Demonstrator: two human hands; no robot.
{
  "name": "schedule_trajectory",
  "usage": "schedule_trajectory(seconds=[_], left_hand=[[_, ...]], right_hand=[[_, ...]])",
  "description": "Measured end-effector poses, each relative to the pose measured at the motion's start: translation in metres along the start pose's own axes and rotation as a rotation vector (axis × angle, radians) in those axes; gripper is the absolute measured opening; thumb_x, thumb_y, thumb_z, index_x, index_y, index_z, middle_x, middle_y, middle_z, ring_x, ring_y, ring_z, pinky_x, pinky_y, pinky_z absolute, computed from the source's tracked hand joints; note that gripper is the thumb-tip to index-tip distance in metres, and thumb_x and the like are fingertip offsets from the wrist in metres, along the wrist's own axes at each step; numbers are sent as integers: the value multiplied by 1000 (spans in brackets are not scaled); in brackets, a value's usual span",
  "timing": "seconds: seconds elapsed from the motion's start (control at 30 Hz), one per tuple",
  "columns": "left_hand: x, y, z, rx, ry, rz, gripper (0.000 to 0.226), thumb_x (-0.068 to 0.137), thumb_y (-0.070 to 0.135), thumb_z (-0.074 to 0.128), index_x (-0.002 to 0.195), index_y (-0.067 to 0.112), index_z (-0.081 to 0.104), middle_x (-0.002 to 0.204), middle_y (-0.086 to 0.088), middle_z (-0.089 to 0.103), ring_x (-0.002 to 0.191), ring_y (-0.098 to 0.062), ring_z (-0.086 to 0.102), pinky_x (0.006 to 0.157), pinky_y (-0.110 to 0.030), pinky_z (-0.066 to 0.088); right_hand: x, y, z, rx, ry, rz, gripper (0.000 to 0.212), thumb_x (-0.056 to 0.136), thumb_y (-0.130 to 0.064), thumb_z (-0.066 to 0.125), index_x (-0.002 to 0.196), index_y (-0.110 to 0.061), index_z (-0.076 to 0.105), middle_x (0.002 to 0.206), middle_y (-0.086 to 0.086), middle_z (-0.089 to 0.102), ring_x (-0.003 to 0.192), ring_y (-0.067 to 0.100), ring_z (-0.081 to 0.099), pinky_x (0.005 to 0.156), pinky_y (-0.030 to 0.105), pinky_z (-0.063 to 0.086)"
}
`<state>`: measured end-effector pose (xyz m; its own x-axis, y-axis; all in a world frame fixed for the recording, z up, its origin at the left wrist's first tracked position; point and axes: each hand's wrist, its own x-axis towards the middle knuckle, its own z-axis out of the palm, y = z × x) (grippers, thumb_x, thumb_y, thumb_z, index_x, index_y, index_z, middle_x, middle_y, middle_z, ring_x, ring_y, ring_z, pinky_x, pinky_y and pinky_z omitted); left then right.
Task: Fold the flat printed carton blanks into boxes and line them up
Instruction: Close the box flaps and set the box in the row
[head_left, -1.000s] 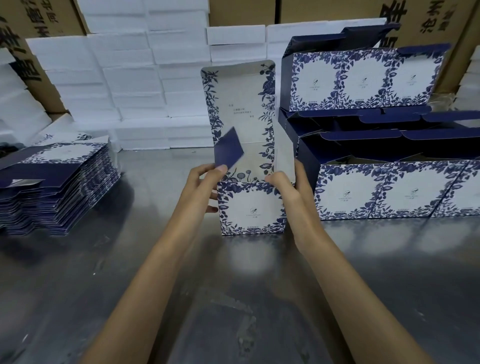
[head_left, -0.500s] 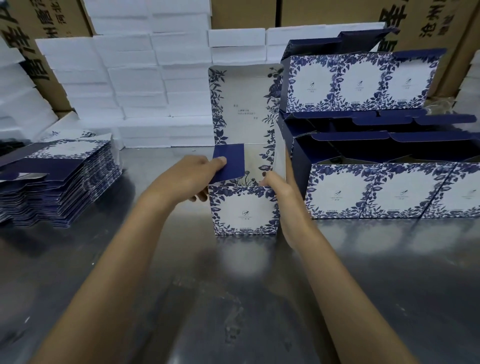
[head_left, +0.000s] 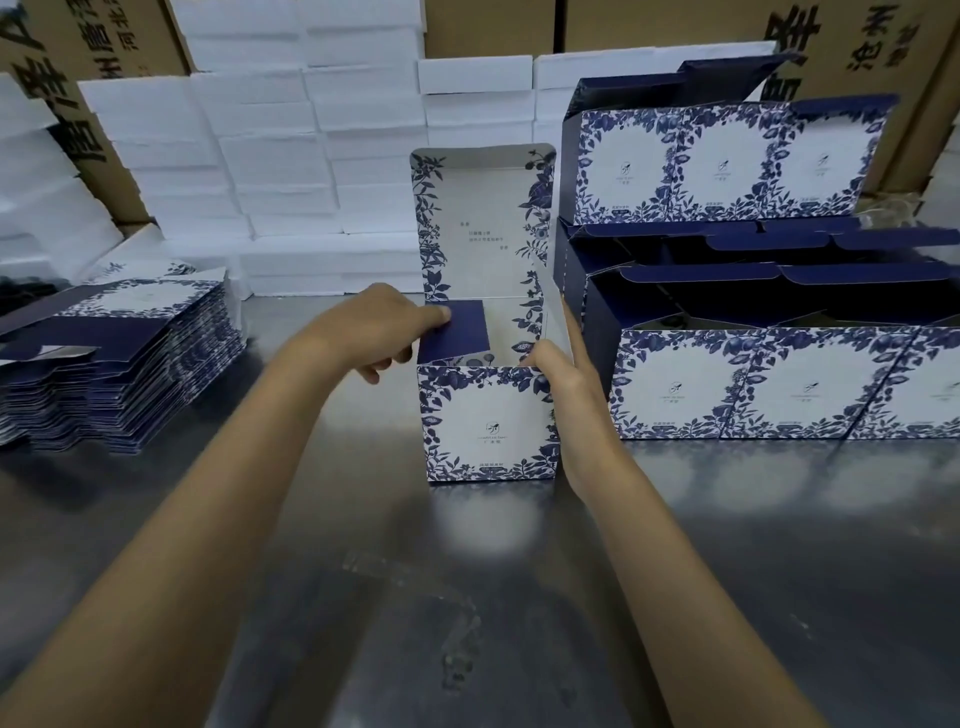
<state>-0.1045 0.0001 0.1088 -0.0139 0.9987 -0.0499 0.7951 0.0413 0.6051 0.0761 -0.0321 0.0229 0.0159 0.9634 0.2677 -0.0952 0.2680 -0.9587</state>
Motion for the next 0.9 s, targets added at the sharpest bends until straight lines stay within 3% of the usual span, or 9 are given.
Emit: schedule_trajectory(seconds=[0.1,0.2,0.3,0.37,0.47,0.57,0.67,0.8,0.9], left_hand=[[1,-5,14,12,88,100,35,100,23,51,67,12,45,54,-1,41,40,-15,39,42,-20,33],[9,-7,1,-58,-40,33,38,97,22,54,61,15,45,42,5,41,33,-13,35,43,-20,38],[14,-7,-6,-124,-73,-44,41,96,31,57,59,18,43,39,6,39,36,-15,31,45,-21,41],[11,-10,6,-187,13,14,41,96,28,55,58,15,51,41,4,43,39,-15,34,43,-20,39],[10,-16,16,-215,46,101,36,96,19,52,60,10,53,51,-6,43,41,-16,36,40,-20,37],[20,-16,-2,-189,-75,-1,44,94,31,58,54,18,47,42,4,39,36,-15,32,40,-22,40],[27,-15,-2,-145,4,-36,41,96,40,57,64,15,51,44,3,43,36,-15,35,39,-20,40],[27,-18,16,-269,73,81,30,99,22,51,72,11,47,59,-5,42,46,-18,38,37,-20,39],[23,-17,19,-389,94,60,23,98,22,56,78,11,56,61,-5,51,38,-10,47,39,-19,45]], right_hand=[[1,1,-1,-28,-1,-1,69,76,-32,51,142,-54,45,139,-17,58,95,-5,59,87,28,46],[2,3,-3,-33,0,7,68,77,-31,51,140,-55,47,128,-18,63,93,3,61,86,25,49],[3,1,-2,-49,9,30,65,74,-29,49,136,-47,54,112,-10,60,67,-5,51,63,9,43],[4,1,-2,-25,-3,52,65,74,-29,48,135,-51,54,114,-18,61,74,-5,53,69,16,44],[4,0,-2,-26,4,70,63,76,-28,50,124,-69,48,99,-50,57,74,-14,55,76,22,40],[4,1,-3,-42,9,44,65,76,-30,49,134,-59,49,116,-32,62,72,-8,53,71,15,44],[4,0,-3,-36,31,98,66,70,-31,48,134,-47,55,103,-18,59,63,-10,50,63,16,42],[3,1,-5,-18,-1,57,67,73,-32,51,136,-51,51,129,-19,60,101,1,55,78,21,40],[3,1,-5,-20,47,66,64,72,-33,53,133,-53,53,127,-17,60,102,5,54,84,27,46]])
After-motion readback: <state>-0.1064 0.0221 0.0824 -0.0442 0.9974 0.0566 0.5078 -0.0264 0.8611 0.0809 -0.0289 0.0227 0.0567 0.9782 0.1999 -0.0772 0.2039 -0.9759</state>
